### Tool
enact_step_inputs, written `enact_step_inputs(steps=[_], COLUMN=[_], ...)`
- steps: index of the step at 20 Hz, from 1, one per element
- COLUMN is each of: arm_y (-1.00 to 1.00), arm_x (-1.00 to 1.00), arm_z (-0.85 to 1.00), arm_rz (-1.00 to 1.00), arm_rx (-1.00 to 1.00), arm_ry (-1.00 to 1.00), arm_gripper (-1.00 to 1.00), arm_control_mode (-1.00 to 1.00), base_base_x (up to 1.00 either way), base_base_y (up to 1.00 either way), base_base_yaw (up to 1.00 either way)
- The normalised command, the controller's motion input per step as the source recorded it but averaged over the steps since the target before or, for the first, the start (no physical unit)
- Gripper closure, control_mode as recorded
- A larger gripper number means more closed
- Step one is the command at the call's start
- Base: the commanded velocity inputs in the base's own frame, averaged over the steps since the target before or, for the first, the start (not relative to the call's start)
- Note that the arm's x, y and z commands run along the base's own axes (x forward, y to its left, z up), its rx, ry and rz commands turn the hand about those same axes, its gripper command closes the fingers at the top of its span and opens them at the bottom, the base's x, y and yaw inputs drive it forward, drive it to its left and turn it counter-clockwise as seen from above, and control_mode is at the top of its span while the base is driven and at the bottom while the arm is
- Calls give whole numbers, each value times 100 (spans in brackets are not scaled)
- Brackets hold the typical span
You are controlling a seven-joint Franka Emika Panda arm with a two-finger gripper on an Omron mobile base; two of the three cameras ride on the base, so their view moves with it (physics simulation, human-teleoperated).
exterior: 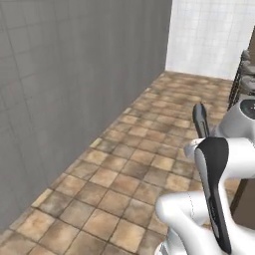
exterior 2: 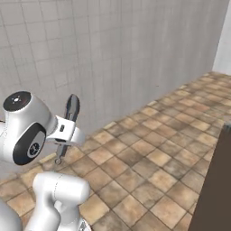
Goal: Take the tongs from the drawer on the left and place them on the dining counter next to the tray containing the hot dog.
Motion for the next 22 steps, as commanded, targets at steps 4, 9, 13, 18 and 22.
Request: enact_step_inputs(steps=[4, 9, 13, 18, 22], arm_y=[0, 0, 0, 0, 0], arm_x=[0, 0, 0, 0, 0], arm_z=[0, 0, 0, 0, 0], arm_rz=[0, 0, 0, 0, 0], arm_rx=[0, 0, 0, 0, 0], arm_ry=[0, 0, 0, 0, 0], arm_gripper=[100, 100, 100, 100, 100], arm_control_mode=[100, 100, 100, 100, 100], base_base_x=[39, 50, 82, 100, 100], base_base_y=[50, 48, 49, 48, 49], base_base_yaw=[-45, -46, -43, -38, -36])
